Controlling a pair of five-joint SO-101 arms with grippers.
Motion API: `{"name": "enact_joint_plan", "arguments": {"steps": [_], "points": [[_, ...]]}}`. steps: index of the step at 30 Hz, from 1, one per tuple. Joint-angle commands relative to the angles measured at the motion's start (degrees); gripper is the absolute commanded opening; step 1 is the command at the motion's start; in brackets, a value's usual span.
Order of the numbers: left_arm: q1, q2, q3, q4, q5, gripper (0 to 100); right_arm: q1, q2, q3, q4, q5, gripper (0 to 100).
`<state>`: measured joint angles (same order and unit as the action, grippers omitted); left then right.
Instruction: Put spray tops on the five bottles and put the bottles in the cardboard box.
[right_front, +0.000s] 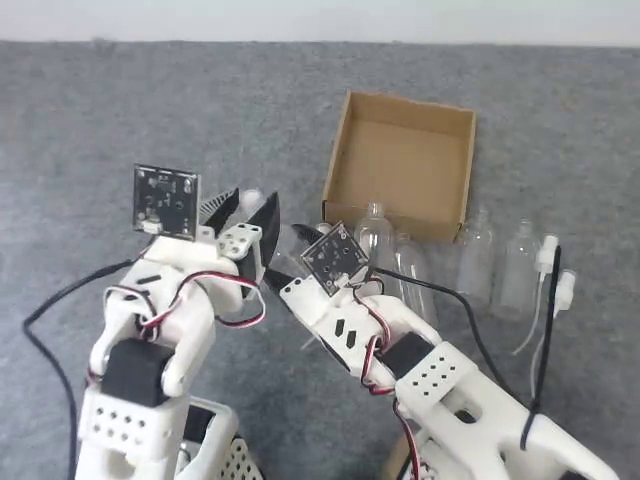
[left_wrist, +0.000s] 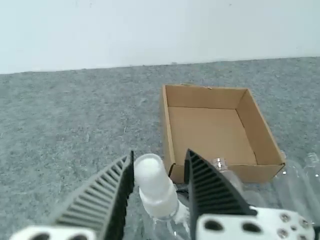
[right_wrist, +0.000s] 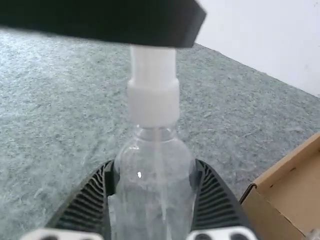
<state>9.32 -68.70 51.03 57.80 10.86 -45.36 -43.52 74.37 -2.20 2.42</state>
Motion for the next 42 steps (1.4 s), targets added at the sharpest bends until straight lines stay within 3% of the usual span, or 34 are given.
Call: {"name": "enact_joint_plan", "arguments": {"steps": [1, 8, 16, 23, 34, 42], "points": [[-0.3, -1.8, -0.7, -1.7, -0.4, 15, 0.1, -1.6, -0.6, -1.4, -0.6, 0.6], [-10.9, -1.2, 0.8, -7.5, 2.2, 15, 0.1, -1.6, -0.6, -1.4, -0.6, 0.6], [-9.5, -1.3, 5.5, -11.3, 1.9, 15, 0.1, -1.6, -0.5, -1.4, -0.6, 0.6], [-2.6, -1.3, 10.5, -14.6, -1.7, 14, 0.1, -1.8, -0.1, -1.3, -0.6, 0.6], [-3.4, -1.8, 10.2, -14.4, -1.3, 11, 0.3, -2.2, 0.2, -1.4, -0.6, 0.6], [-6.5, 8.5, -0.9, -7.3, -1.3, 16, 12.5, -2.3, -3.3, -1.3, -0.8, 0.6]]}}
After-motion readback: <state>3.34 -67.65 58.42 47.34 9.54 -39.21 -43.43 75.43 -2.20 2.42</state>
